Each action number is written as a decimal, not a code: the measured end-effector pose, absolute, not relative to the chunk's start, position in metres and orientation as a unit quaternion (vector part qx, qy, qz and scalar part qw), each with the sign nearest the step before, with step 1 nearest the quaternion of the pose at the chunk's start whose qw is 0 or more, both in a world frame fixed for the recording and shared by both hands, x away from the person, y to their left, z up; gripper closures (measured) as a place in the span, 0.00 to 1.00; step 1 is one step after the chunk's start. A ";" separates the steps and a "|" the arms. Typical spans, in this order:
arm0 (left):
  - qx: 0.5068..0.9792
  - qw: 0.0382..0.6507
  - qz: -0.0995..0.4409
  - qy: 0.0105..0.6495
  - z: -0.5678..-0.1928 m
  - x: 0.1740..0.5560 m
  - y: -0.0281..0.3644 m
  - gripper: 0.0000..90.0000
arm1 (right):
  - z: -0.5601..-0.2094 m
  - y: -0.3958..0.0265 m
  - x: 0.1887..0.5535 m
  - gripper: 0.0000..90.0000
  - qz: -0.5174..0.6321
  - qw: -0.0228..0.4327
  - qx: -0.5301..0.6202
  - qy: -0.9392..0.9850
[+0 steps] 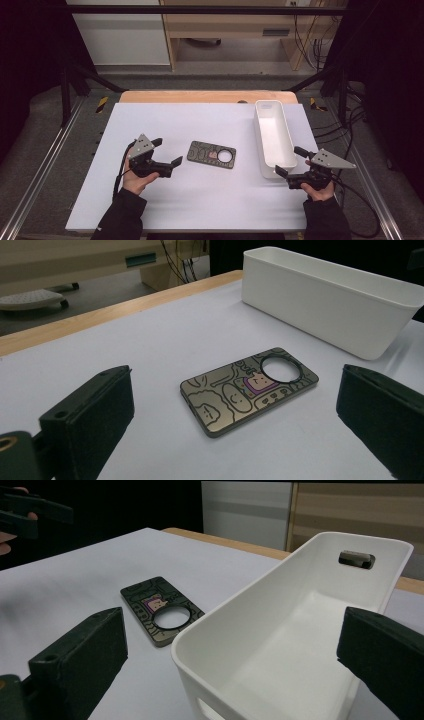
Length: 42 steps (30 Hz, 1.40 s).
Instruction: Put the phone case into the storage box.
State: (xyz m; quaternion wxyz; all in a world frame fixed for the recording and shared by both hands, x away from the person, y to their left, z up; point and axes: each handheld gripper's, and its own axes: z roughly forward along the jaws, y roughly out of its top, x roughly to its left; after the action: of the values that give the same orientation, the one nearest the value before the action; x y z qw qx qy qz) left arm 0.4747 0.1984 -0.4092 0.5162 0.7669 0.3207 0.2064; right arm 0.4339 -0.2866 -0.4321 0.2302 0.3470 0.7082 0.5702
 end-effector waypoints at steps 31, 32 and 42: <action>0.790 0.444 0.214 0.365 -0.413 0.533 0.148 0.52 | -0.432 -0.287 0.434 0.00 0.571 0.229 0.346 0.708; 0.790 0.443 0.215 0.366 -0.413 0.534 0.147 0.55 | -0.432 -0.287 0.434 0.00 0.572 0.229 0.346 0.708; 0.797 0.419 0.223 0.375 -0.420 0.550 0.138 0.78 | -0.432 -0.288 0.434 0.00 0.573 0.228 0.347 0.707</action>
State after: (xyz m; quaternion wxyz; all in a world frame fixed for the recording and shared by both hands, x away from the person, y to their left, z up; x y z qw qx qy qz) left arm 0.5497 0.1377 -0.4197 0.4186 0.7966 0.3747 0.2232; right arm 0.4338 -0.2875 -0.4316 0.2283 0.3466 0.7068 0.5729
